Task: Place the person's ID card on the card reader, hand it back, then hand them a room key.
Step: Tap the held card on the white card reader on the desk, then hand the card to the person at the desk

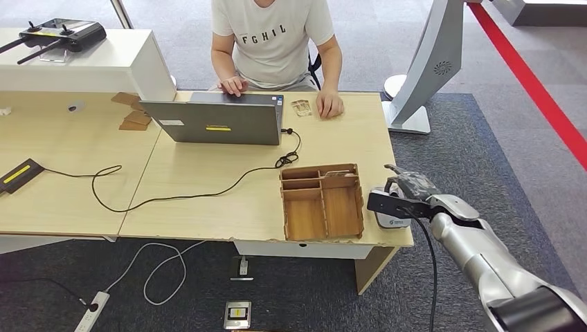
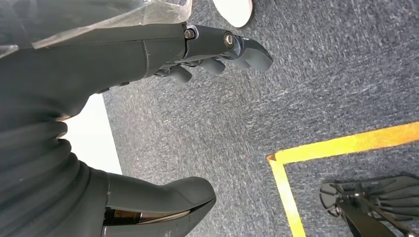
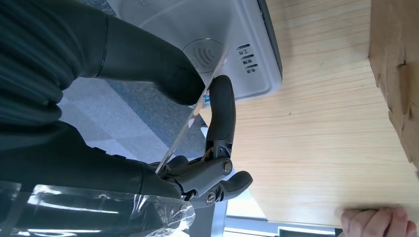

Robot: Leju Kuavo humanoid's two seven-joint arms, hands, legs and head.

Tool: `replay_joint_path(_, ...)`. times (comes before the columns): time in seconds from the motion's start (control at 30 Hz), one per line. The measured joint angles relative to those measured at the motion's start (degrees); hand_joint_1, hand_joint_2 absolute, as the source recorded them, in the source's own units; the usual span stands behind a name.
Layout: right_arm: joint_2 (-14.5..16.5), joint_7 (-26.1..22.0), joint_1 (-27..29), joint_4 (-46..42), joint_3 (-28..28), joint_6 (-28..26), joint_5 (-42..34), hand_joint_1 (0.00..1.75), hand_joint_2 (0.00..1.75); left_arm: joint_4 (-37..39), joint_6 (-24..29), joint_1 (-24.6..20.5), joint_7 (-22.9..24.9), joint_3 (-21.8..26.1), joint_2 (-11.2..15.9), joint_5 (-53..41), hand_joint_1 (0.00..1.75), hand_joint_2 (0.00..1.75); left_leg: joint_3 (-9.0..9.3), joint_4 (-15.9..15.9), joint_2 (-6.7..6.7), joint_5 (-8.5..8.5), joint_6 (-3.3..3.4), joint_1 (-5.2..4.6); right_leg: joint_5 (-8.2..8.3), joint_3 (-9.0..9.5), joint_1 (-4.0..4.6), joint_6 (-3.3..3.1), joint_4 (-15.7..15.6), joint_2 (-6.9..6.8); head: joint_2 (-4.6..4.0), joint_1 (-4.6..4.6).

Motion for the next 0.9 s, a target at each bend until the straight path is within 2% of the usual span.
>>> replay_joint_path(0.3, -0.7, -0.2, -3.3, 0.0, 0.0, -2.3, 1.1, 1.75, 1.75, 0.0, 0.0, 0.0, -0.2, 0.0, -0.2, -0.9, 0.00, 1.75, -0.03, 0.0, 0.01, 0.00, 0.00, 0.00, 0.01, -0.05, -0.01, 0.00, 0.0, 0.00, 0.00, 0.00)
replay_joint_path(0.67, -4.2, -1.1, -15.3, -3.0, -1.5, -2.9, 1.8, 1.75, 1.75, 0.0, -1.2, 0.0, -0.7, -0.2, -0.1, -2.6, 0.00, 1.75, -0.06, 0.0, 0.02, 0.01, 0.01, -0.02, 0.02, -0.08, -0.03, 0.02, 0.0, -0.01, 0.00, 0.00)
replay_joint_path(0.9, -5.1, -1.0, -15.4, -7.1, -1.4, -2.5, 1.7, 1.75, 1.75, 0.0, -2.0, -0.1, -1.6, -0.5, -0.1, -4.1, 0.00, 1.75, -0.05, 0.0, 0.02, 0.00, 0.01, -0.02, 0.02, -0.09, -0.02, 0.02, 0.0, 0.01, 0.00, -0.01)
